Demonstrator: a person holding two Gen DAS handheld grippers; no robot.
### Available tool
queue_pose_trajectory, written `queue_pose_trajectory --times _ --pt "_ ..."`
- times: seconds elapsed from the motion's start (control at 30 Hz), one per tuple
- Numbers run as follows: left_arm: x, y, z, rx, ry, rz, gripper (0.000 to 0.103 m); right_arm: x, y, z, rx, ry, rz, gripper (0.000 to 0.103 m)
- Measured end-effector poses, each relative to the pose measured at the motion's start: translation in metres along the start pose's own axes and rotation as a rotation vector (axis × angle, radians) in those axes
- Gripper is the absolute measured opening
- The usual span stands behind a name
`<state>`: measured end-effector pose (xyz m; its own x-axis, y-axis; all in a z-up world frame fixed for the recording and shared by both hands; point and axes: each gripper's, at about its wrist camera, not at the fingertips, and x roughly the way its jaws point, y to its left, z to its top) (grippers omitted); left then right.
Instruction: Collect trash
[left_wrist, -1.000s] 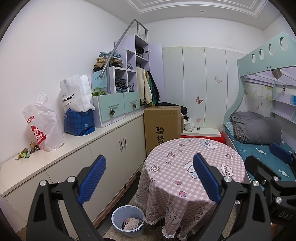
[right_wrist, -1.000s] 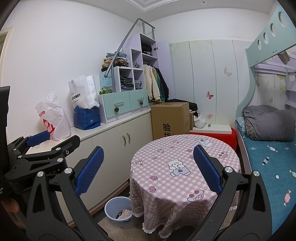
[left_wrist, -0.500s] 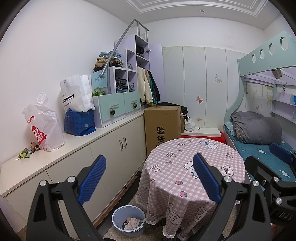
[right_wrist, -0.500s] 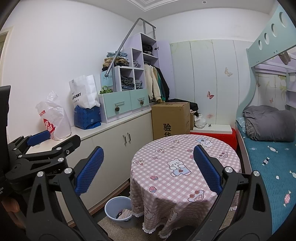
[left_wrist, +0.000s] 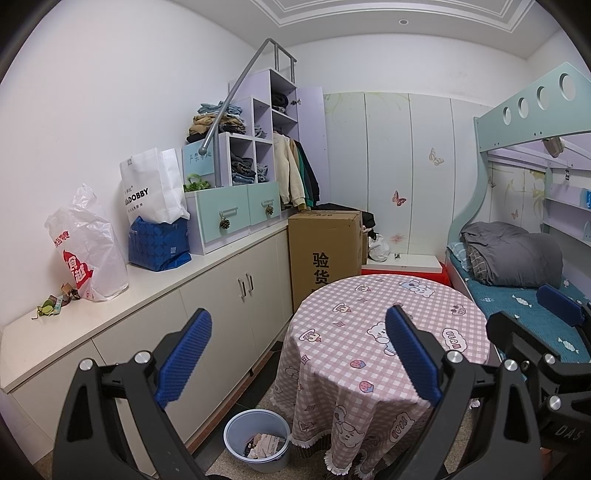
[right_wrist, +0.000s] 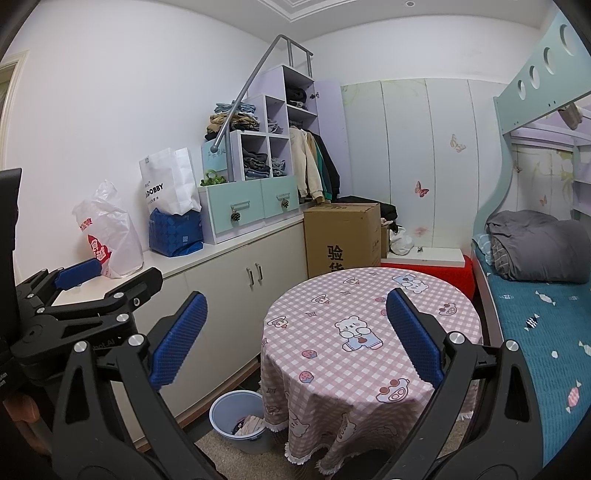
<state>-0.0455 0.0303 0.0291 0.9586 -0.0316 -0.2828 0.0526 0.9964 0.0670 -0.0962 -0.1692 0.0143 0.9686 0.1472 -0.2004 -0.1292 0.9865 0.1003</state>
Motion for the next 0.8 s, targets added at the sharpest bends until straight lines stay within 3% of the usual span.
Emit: queue_pose_trajectory --times 0.8 --pt "0.0039 0.0047 -0.0035 0.003 0.009 -0.001 0.093 0.0028 -0.0062 -0.002 -0.001 0.015 0.013 0.096"
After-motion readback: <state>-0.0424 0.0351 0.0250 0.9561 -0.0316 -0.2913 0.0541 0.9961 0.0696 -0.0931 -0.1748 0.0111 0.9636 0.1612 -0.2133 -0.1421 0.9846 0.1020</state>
